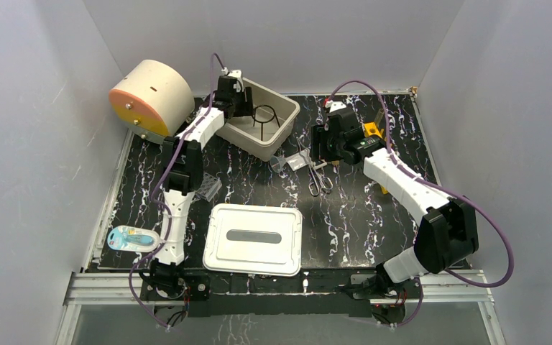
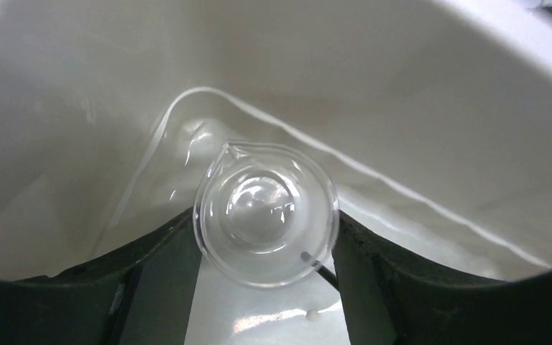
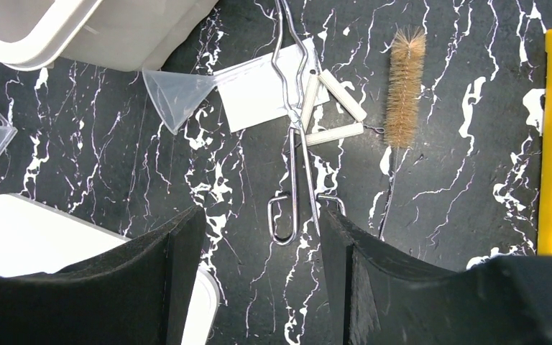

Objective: Organize the chemistry lab equipment

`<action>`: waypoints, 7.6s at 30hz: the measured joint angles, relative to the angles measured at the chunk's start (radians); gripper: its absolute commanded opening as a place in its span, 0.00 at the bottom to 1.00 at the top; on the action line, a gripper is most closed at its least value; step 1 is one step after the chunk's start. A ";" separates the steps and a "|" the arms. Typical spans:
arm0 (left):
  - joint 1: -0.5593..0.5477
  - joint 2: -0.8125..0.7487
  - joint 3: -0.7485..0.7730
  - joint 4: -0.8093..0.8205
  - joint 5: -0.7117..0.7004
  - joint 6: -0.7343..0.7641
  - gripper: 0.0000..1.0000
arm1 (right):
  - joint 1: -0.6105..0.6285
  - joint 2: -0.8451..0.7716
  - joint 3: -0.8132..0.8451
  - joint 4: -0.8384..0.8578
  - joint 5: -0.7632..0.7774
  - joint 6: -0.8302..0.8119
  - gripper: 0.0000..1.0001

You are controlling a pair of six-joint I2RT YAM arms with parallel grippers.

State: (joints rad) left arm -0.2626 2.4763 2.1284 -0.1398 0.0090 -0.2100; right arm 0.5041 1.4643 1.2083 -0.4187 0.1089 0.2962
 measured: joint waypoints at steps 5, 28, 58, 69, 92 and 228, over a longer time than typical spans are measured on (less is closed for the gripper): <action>-0.002 0.013 0.090 -0.056 0.004 -0.013 0.73 | 0.000 0.010 0.007 -0.016 -0.003 0.012 0.68; 0.000 -0.489 -0.092 -0.086 0.047 -0.067 0.98 | 0.000 0.073 0.031 -0.060 -0.010 0.026 0.68; 0.005 -1.147 -0.825 -0.205 0.148 -0.333 0.98 | -0.006 0.552 0.267 -0.165 -0.020 -0.146 0.56; 0.005 -1.147 -0.826 -0.202 0.150 -0.325 0.98 | -0.006 0.544 0.234 -0.171 -0.055 -0.158 0.52; 0.005 -1.143 -0.826 -0.201 0.154 -0.316 0.98 | 0.055 0.489 0.164 -0.154 0.087 -0.230 0.25; -0.049 -0.196 0.031 -0.549 -0.218 -0.911 0.23 | 0.052 -0.182 0.037 0.120 -0.235 0.014 0.69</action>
State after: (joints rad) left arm -0.3115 2.2799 2.1593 -0.6884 -0.2092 -1.1210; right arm 0.5560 1.2823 1.2449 -0.2985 -0.1261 0.3107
